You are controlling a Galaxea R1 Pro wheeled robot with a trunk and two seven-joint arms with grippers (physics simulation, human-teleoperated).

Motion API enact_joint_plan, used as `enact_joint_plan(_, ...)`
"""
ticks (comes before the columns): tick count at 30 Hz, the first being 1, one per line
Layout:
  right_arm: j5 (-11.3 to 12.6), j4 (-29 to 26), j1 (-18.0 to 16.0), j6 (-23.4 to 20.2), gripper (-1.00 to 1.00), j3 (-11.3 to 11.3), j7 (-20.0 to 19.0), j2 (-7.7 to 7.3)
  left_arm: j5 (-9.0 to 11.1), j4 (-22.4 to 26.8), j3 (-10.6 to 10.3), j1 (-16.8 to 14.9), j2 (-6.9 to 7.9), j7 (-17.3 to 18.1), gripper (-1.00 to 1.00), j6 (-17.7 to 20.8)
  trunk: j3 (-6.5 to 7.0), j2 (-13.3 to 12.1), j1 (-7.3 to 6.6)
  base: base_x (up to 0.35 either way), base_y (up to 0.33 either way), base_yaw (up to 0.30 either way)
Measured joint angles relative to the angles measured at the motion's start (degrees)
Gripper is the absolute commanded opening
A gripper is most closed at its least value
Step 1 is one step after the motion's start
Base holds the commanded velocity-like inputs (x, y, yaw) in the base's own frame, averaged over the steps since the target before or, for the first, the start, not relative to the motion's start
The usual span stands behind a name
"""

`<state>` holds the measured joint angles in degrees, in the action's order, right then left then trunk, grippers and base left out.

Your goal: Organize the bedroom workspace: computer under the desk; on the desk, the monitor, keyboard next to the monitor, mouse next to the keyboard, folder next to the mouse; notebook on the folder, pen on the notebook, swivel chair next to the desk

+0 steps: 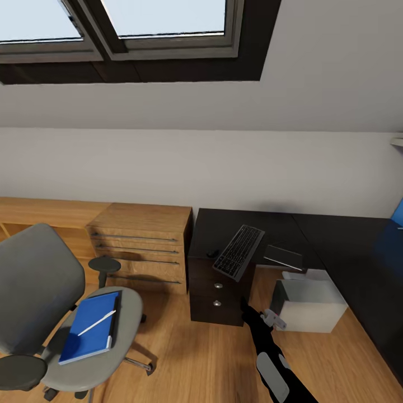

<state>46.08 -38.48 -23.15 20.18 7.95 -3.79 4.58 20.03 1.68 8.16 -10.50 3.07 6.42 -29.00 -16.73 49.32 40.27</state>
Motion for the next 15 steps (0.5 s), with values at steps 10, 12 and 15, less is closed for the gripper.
enact_joint_plan(10,0.1,0.0,0.0,0.0,1.00,0.0,0.1,0.00,0.1,0.0,0.0,0.0,0.00,-0.1,1.00,0.0,-1.80,4.0,2.20,0.000,0.000,0.000)
enact_joint_plan(12,0.1,0.0,0.0,-0.1,1.00,0.0,0.1,0.00,0.1,0.0,0.0,0.0,0.00,-0.1,1.00,0.0,-2.16,4.8,2.64,0.000,0.000,0.000)
enact_joint_plan(15,0.1,0.0,0.0,0.0,1.00,0.0,0.0,0.00,0.1,0.0,0.0,0.0,0.00,-0.1,1.00,0.0,-2.70,6.0,3.30,0.000,0.000,0.000)
